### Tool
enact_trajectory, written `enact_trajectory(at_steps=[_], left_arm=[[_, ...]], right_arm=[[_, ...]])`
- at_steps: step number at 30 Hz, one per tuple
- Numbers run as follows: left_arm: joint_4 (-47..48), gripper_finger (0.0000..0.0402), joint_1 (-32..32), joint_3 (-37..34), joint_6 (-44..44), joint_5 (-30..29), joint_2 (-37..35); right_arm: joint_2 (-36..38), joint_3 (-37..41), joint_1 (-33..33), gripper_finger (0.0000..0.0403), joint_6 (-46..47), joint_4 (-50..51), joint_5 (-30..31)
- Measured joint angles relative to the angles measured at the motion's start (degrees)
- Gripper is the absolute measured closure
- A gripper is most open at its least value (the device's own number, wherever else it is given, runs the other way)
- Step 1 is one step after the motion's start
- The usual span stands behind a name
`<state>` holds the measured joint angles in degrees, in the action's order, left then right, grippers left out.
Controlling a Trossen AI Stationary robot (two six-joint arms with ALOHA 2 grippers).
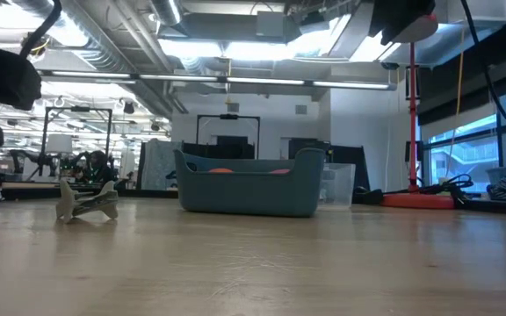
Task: Pick and place Stapler, Stapler remover, tape
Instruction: Put the black staple remover into the white bin
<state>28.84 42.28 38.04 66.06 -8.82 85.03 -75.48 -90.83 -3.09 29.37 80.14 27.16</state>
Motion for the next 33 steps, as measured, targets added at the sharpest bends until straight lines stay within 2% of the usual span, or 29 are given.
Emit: enact_trajectory(at_steps=[6, 13, 20, 24, 28, 33], left_arm=[[-0.4, 0.0109, -0.6, 0.0, -0.1, -1.3, 0.6], [-2.2, 0.0109, -0.7, -0.1, -0.6, -5.9, 0.8], [-2.5, 0.0109, -1.1, -0.3, -2.6, -14.7, 1.1], [-3.6, 0.0114, -2.6, -0.3, -3.6, -14.8, 3.3], [-6.0, 0.0155, -3.4, 0.0, -5.9, -14.4, 6.4], [-8.0, 0.0266, -3.8, -0.1, -6.1, -15.7, 6.6]], right_arm=[[0.0, 0.0, 0.0, 0.0127, 0.2, 0.0, -0.2], [0.0, 0.0, 0.0, 0.0127, 0.2, -0.1, -0.2], [0.0, 0.0, 0.0, 0.0127, 0.5, -0.2, -0.4], [0.0, 0.0, 0.0, 0.0127, 0.6, -0.2, -1.1], [0.0, 0.0, 0.0, 0.0127, 0.6, -0.2, -1.5], [0.0, 0.0, 0.0, 0.0127, 0.6, -0.2, -1.8]])
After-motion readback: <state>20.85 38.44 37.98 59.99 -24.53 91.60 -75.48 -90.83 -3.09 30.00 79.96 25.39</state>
